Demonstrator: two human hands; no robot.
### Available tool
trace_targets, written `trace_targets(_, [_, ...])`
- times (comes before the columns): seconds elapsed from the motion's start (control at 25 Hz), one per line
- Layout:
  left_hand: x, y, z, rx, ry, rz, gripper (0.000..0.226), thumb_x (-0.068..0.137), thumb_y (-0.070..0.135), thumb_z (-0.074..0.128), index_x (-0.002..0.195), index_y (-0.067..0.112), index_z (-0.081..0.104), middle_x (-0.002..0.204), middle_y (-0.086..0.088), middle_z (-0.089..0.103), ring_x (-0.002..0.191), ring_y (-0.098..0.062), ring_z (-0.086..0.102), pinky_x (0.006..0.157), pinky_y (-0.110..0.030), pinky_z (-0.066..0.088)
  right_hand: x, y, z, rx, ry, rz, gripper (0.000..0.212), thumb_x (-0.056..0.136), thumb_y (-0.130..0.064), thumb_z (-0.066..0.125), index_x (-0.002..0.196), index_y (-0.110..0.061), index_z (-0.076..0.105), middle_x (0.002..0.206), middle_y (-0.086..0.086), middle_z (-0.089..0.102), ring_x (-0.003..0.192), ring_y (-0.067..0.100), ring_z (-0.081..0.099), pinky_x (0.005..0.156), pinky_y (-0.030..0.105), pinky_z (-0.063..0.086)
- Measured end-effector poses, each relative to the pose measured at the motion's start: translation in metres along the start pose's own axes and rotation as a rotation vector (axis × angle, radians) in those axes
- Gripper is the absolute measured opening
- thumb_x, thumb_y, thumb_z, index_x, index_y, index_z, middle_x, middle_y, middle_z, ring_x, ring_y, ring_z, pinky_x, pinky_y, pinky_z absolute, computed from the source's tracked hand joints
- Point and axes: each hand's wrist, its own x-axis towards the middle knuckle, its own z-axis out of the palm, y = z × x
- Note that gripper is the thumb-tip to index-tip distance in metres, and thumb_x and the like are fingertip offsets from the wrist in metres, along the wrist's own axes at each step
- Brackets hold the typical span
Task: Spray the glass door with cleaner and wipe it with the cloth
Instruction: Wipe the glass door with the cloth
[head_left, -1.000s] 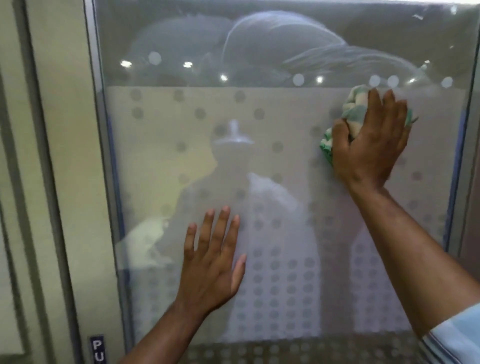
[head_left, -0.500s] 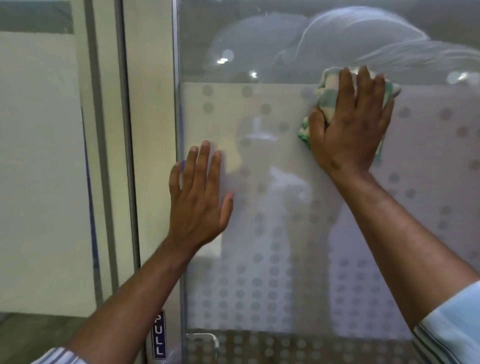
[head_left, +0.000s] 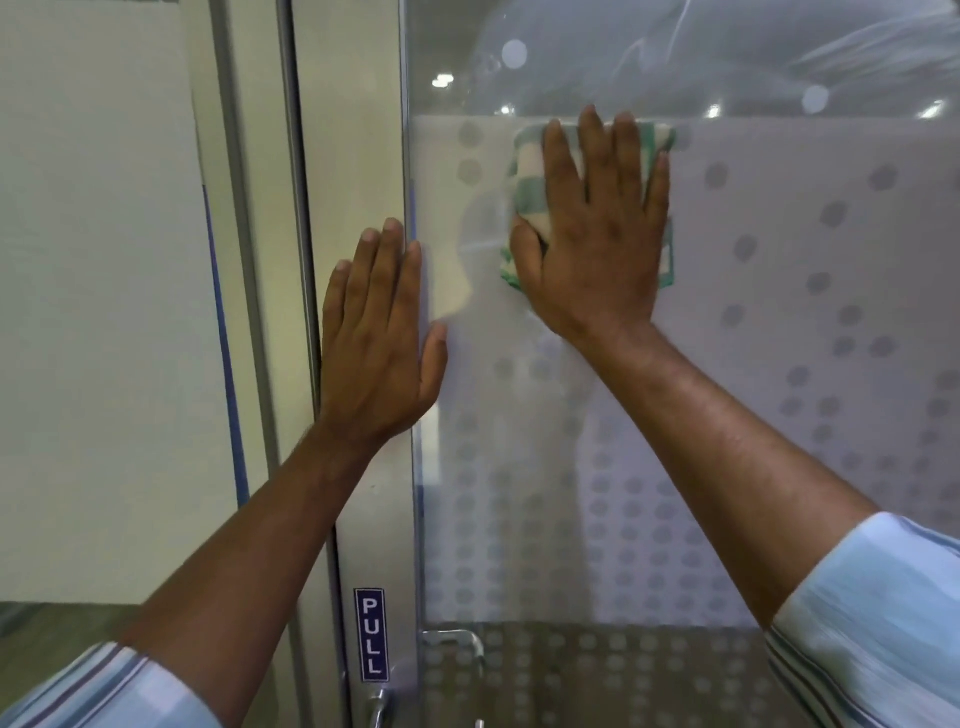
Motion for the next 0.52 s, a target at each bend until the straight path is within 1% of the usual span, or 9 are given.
trace_targets(0.16, [-0.005, -0.006, 0.0, -0.006, -0.009, 0.052, 0.071, 0.113, 0.034, 0.042, 0.168, -0.003, 0.019, 0.178, -0.025, 0.016, 0.167, -0.04, 0.014, 0.136, -0.058, 0.015, -0.022, -0.018, 0.004, 0.015, -0.004, -0.085, 0.075, 0.099, -0.048, 0.046, 0.165, -0.016, 0.032, 0.174, 0.015, 0.027, 0.162, 0.04, 0.02, 0.131, 0.063, 0.013])
trace_targets(0.28, [-0.005, -0.005, 0.0, -0.049, 0.001, 0.044, 0.067, 0.113, 0.03, 0.038, 0.168, -0.002, 0.019, 0.178, -0.025, 0.017, 0.167, -0.04, 0.015, 0.136, -0.058, 0.014, -0.05, -0.03, 0.007, 0.022, -0.022, -0.115, 0.073, 0.099, -0.044, 0.049, 0.164, -0.014, 0.035, 0.173, 0.017, 0.03, 0.162, 0.041, 0.022, 0.13, 0.064, 0.012])
trace_targets(0.4, [-0.004, -0.005, -0.001, -0.099, 0.013, 0.042, 0.065, 0.112, 0.027, 0.037, 0.167, -0.004, 0.022, 0.176, -0.027, 0.021, 0.166, -0.042, 0.019, 0.136, -0.058, 0.014, -0.082, -0.043, 0.012, 0.044, -0.023, -0.096, 0.071, 0.1, -0.042, 0.051, 0.163, -0.012, 0.038, 0.171, 0.018, 0.032, 0.161, 0.042, 0.024, 0.129, 0.066, 0.015])
trace_targets(0.52, [-0.004, -0.006, -0.003, -0.142, 0.022, 0.051, 0.065, 0.112, 0.03, 0.032, 0.166, -0.007, 0.025, 0.175, -0.029, 0.023, 0.164, -0.045, 0.021, 0.136, -0.058, 0.014, -0.112, -0.056, 0.018, 0.076, -0.02, -0.062, 0.066, 0.104, -0.043, 0.051, 0.162, -0.011, 0.041, 0.17, 0.019, 0.035, 0.16, 0.043, 0.026, 0.128, 0.068, 0.017])
